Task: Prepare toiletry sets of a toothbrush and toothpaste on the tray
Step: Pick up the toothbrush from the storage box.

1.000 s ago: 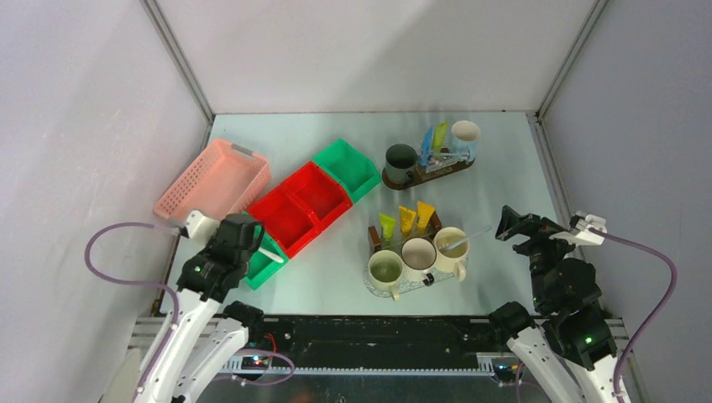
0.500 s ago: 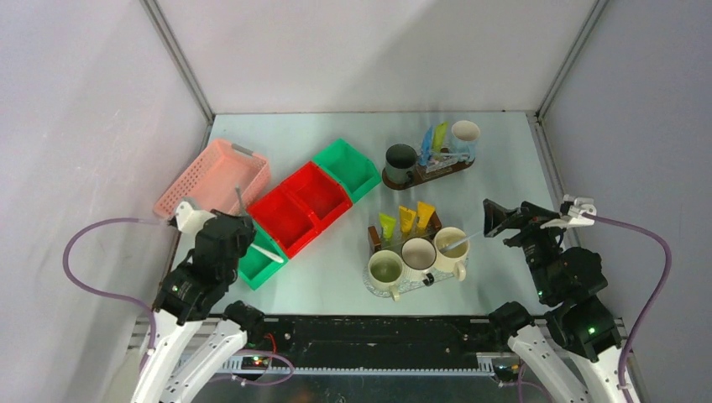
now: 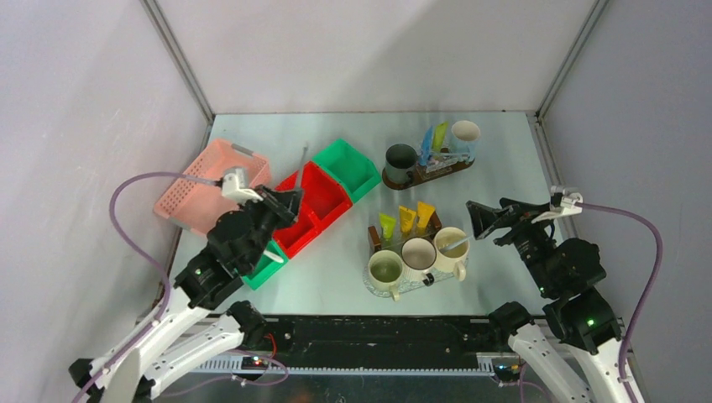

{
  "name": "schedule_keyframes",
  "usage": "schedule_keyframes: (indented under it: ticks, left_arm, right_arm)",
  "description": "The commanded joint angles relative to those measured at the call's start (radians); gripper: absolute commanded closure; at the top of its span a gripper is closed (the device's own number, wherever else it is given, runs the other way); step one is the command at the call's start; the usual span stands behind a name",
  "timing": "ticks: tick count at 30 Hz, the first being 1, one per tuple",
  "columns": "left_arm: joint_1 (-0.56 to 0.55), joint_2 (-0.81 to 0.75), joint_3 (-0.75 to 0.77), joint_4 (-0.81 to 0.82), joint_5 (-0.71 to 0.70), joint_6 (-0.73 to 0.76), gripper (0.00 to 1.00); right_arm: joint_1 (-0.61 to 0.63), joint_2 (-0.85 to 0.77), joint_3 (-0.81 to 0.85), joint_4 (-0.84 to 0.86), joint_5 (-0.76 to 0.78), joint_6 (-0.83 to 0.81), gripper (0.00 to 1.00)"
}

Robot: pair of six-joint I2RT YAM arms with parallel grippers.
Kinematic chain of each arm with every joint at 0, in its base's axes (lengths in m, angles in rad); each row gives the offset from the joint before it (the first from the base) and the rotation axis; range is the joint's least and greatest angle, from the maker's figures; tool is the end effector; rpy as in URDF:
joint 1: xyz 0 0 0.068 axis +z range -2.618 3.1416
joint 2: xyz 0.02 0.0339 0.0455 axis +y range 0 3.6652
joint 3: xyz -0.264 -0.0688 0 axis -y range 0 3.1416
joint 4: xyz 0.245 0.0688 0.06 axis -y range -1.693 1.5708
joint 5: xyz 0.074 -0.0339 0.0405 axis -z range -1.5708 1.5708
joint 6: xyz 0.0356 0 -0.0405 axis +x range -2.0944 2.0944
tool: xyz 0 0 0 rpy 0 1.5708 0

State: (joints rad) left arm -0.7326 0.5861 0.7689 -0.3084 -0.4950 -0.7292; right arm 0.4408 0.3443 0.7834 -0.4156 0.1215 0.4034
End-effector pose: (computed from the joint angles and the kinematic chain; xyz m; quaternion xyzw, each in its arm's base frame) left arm 0.1114 -0.0774 0.3499 -0.1608 0.7275 -0.2912 0.6001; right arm 0.0715 0.0290 0.3636 0.0304 0.6982 0.2538 0.6688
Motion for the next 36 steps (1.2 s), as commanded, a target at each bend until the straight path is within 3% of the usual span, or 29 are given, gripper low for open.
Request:
schedule_keyframes:
  ticks: [1, 8, 17, 36]
  left_arm:
    - [-0.079, 0.065, 0.002, 0.254, 0.104, 0.164, 1.0]
    - [-0.236, 0.207, 0.041, 0.443, 0.173, 0.303, 1.0]
    - [-0.349, 0.353, 0.094, 0.634, 0.272, 0.323, 1.0]
    - [-0.451, 0.543, 0.189, 0.803, 0.39, 0.265, 1.0]
  right_arm:
    - [-0.002, 0.022, 0.048, 0.057, -0.067, 0.059, 0.08]
    - [-0.001, 0.048, 0.053, 0.089, -0.11, 0.139, 0.11]
    - [0.005, 0.101, 0.052, 0.185, -0.155, 0.262, 0.13]
    - [0.073, 0.221, 0.052, 0.441, -0.232, 0.39, 0.18]
